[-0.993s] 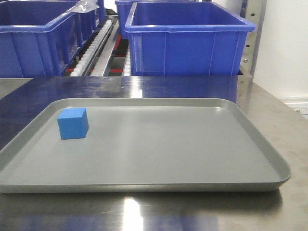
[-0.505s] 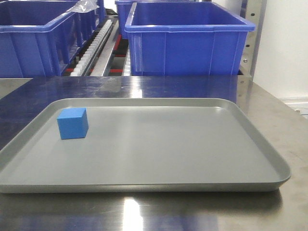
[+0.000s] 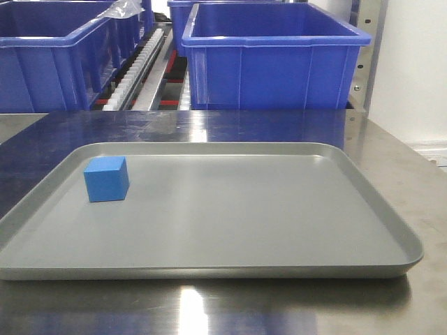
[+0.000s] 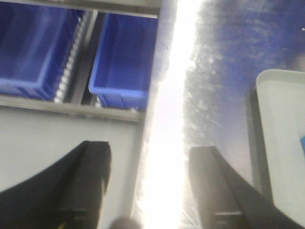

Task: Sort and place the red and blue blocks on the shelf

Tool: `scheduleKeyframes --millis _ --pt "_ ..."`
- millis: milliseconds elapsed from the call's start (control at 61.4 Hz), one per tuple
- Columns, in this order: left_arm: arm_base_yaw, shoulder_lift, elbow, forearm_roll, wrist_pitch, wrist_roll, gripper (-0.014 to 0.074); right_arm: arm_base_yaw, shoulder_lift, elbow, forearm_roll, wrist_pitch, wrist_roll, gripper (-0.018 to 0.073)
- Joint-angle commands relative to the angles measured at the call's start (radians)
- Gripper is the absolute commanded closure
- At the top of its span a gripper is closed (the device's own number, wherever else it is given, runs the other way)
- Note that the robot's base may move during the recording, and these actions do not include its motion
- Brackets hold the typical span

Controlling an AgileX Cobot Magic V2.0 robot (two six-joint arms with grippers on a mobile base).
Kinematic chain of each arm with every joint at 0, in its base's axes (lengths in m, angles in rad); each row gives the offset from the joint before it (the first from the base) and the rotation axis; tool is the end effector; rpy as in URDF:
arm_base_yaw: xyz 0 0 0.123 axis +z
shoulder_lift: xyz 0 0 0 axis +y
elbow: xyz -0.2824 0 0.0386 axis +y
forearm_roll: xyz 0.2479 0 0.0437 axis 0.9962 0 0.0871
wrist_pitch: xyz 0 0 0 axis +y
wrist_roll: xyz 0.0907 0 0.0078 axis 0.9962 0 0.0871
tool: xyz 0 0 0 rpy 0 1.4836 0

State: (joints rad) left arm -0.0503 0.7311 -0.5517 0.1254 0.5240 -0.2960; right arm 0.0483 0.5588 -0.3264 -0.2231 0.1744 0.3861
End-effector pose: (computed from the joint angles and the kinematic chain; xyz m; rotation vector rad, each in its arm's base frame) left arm 0.1416 -0.0014 0.2867 -0.1848 2.1751 -0.0665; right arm 0.1188 0.0022 0.2625 0.1375 1.8824 0.1106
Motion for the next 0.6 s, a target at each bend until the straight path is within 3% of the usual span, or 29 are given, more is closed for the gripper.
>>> scheduleKeyframes --millis 0,212,439,586 --pt "-0.001 0.045 -0.061 -0.063 -0.026 0.001 0.0120 -0.005 -0.002 -0.029 -0.018 -0.087 -0.006 0.0512" --pt "-0.001 0.174 -0.144 -0.255 0.001 0.110 0.0126 -0.005 -0.002 -0.029 -0.018 -0.087 -0.006 0.0512" --pt "-0.005 0.305 -0.229 -0.276 0.051 0.128 0.0125 -0.005 -0.002 -0.029 -0.018 -0.087 -0.006 0.0512" --pt "-0.069 0.366 -0.268 -0.276 0.066 0.130 0.0125 -0.005 -0.002 -0.029 -0.018 -0.087 -0.006 0.0512"
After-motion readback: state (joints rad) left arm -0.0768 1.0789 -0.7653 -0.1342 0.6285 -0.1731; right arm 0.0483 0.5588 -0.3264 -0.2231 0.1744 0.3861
